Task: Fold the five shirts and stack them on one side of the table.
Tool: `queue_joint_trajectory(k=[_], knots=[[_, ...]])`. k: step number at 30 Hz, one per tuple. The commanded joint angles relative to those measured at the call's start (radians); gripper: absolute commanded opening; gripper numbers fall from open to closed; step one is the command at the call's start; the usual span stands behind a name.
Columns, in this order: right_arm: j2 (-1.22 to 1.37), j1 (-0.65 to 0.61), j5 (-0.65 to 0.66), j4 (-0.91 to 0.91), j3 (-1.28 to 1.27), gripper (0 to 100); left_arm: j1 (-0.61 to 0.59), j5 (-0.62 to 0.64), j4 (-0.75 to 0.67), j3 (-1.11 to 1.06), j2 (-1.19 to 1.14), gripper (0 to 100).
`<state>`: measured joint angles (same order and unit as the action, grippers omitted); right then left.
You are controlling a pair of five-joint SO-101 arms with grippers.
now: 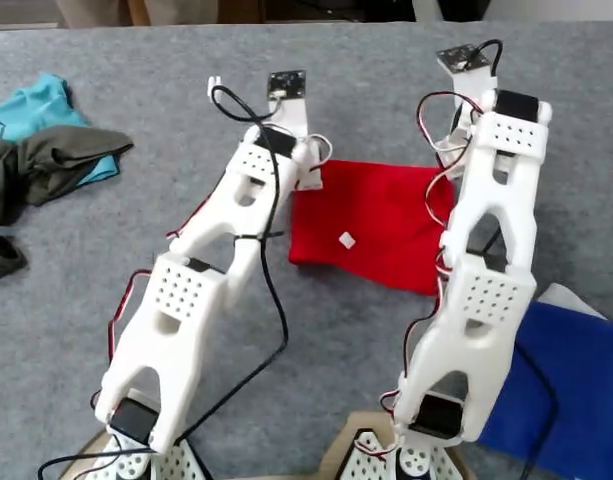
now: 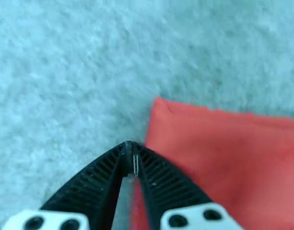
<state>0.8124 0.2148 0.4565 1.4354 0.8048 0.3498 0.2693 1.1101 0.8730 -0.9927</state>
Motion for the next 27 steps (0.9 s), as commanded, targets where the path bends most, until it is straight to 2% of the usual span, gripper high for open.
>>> queue_joint_trajectory(k=[1, 6, 8, 12, 16, 21, 27], knots=[[0.03, -0.016, -0.003, 0.044, 0.142, 0.5, -0.018, 0.009, -0.003, 0.095, -0.002, 2], [0.002, -0.119, 0.078, 0.359, 0.407, 0.5, -0.012, 0.009, 0.031, 0.132, -0.015, 2], [-0.012, -0.134, 0.028, 0.351, 0.423, 0.5, -0.014, 0.009, 0.046, 0.149, -0.016, 2], [-0.013, -0.159, 0.018, 0.351, 0.329, 0.5, -0.018, 0.009, 0.052, 0.146, -0.016, 2], [-0.012, -0.128, 0.018, 0.305, 0.18, 0.5, -0.017, 0.009, 0.052, 0.146, -0.016, 2], [0.013, -0.064, 0.026, 0.117, 0.041, 0.5, -0.014, 0.008, 0.043, 0.146, -0.018, 2], [0.166, -0.041, 0.066, 0.008, 0.076, 0.5, -0.012, 0.008, -0.028, 0.155, -0.071, 2]])
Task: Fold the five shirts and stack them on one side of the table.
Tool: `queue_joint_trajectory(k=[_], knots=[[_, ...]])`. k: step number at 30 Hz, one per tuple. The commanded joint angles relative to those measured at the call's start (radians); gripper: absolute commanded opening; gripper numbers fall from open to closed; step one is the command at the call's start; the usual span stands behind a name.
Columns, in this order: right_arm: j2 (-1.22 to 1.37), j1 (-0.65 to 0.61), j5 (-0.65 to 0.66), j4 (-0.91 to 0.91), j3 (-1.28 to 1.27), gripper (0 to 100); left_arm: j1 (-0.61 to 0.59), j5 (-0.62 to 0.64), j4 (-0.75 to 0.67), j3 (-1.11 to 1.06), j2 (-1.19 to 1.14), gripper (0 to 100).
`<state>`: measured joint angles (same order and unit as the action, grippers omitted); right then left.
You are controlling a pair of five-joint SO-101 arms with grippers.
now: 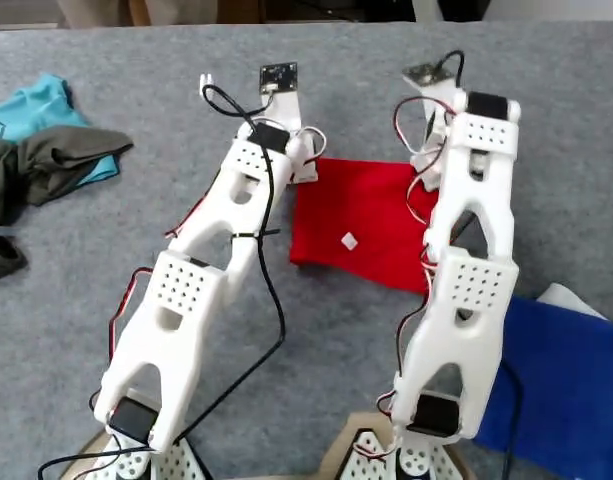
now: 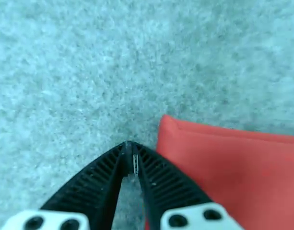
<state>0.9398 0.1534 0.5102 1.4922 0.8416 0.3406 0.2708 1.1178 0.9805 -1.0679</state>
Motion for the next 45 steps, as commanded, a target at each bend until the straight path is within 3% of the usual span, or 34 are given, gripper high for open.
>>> queue_joint_trajectory(k=[1, 6, 17, 23, 29, 35, 45], knots=[[0.061, 0.021, 0.012, -0.052, 0.07, 0.5, -0.003, 0.006, -0.038, 0.048, 0.001, 2], [0.122, 0.021, 0.021, -0.008, 0.268, 0.5, -0.003, 0.006, -0.032, 0.075, -0.008, 2], [0.14, -0.007, 0.051, 0.298, 0.642, 0.5, -0.015, 0.006, 0.035, 0.084, 0.001, 2], [0.028, -0.108, 0.008, 0.298, 0.367, 0.4, -0.087, 0.097, 0.163, 0.186, -0.007, 2], [-0.177, -0.196, -0.002, 0.242, 0.022, 0.4, -0.106, 0.084, 0.184, 0.199, -0.008, 2], [-0.166, -0.177, 0.006, 0.117, -0.156, 0.4, -0.109, 0.083, 0.184, 0.199, -0.008, 2], [-0.239, -0.131, 0.014, 0.137, -0.246, 0.4, -0.107, 0.083, 0.183, 0.199, -0.008, 2]])
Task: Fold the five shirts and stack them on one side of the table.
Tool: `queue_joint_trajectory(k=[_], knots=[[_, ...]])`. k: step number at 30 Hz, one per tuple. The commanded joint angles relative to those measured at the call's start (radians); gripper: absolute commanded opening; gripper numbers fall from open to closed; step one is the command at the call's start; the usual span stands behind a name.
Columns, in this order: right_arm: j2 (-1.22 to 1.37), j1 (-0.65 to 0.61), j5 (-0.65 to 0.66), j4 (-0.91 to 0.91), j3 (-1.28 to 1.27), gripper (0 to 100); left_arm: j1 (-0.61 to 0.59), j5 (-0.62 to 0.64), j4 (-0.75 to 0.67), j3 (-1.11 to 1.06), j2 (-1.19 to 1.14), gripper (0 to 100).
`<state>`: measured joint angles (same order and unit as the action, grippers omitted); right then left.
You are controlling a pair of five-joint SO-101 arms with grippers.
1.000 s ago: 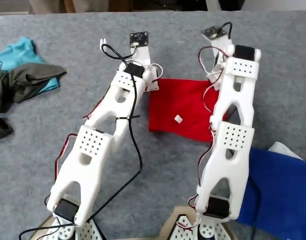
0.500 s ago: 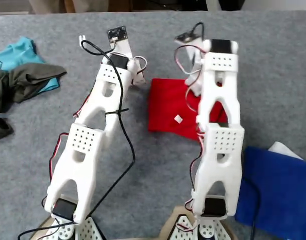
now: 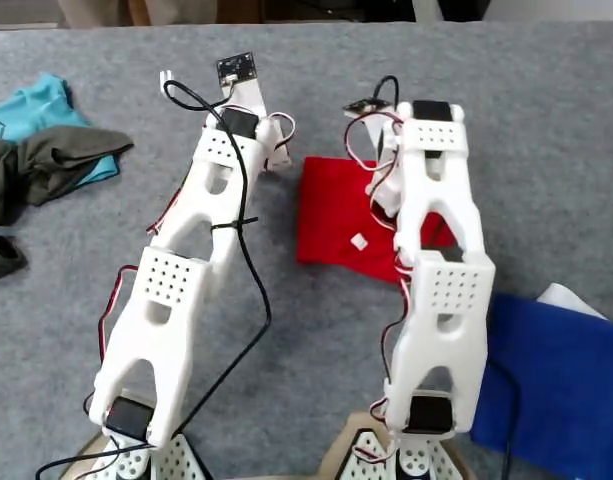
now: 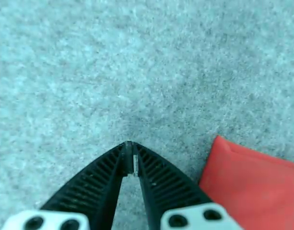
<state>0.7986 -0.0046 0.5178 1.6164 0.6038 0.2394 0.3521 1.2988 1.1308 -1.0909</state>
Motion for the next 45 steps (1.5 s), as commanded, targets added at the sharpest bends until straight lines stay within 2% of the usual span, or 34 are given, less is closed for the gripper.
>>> queue_joint_trajectory(k=[1, 11, 18, 23, 30, 37, 42, 45], knots=[[-0.108, 0.031, 0.017, 0.017, -0.019, 0.4, -0.006, 0.002, 0.002, 0.049, 0.015, 2], [-0.179, 0.044, 0.04, -0.031, -0.246, 0.4, -0.006, 0.002, 0.003, 0.049, 0.015, 2], [-0.384, 0.082, 0.041, -0.058, -0.441, 0.4, -0.006, 0.002, 0.003, 0.049, 0.015, 2], [-0.527, 0.104, 0.081, -0.143, -0.671, 0.4, -0.006, 0.002, 0.003, 0.049, 0.015, 2], [-0.564, 0.102, 0.083, -0.327, -0.966, 0.4, -0.006, -0.018, 0.003, 0.049, 0.015, 2], [-0.684, 0.105, 0.101, -0.229, -0.911, 0.4, -0.006, -0.018, 0.003, 0.049, 0.015, 2], [-0.877, 0.11, 0.101, -0.086, -0.753, 0.4, -0.006, -0.018, 0.003, 0.049, 0.015, 2], [-0.908, 0.105, 0.101, -0.061, -0.684, 0.5, -0.006, -0.018, 0.003, 0.049, 0.015, 2]])
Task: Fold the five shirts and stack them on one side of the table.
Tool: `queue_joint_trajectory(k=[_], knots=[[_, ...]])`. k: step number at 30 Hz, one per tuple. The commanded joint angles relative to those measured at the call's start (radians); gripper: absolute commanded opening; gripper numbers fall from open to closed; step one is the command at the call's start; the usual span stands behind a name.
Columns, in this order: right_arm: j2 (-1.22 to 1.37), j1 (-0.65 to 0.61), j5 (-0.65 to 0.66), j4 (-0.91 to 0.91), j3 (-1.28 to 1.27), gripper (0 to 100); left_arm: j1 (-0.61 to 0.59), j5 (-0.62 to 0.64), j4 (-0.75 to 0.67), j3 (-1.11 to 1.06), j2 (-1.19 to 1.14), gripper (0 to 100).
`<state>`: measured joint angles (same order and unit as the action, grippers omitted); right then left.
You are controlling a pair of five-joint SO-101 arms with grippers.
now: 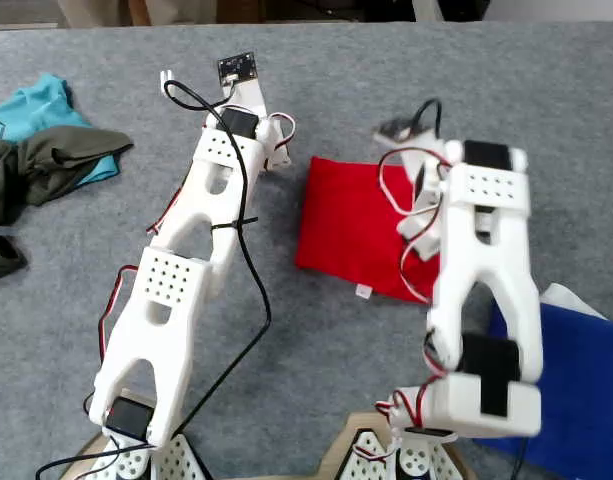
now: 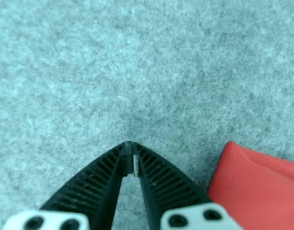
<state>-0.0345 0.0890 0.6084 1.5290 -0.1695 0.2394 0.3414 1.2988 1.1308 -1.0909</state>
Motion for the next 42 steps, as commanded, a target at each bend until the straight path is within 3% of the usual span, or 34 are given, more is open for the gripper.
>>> queue_joint_trajectory(k=[1, 10, 18, 25, 34, 42], knots=[[-0.062, 0.008, 0.009, 0.02, 0.101, 0.5, -0.006, -0.008, 0.002, 0.049, 0.015, 2], [0.308, 0.015, -0.002, -0.12, 0.134, 0.5, -0.006, -0.008, 0.002, 0.049, 0.015, 2], [0.202, 0.101, -0.009, -0.112, 0.104, 0.5, 0.015, -0.008, -0.002, 0.055, 0.015, 2], [0.278, 0.101, -0.032, -0.327, 0.208, 0.5, 0.029, -0.008, -0.002, 0.051, 0.015, 2], [0.812, 0.099, -0.058, -0.305, 0.746, 0.5, 0.051, -0.035, -0.02, 0.049, 0.013, 2], [1.211, 0.081, -0.061, -0.008, 1.497, 0.5, 0.048, -0.035, -0.021, 0.049, 0.013, 2]])
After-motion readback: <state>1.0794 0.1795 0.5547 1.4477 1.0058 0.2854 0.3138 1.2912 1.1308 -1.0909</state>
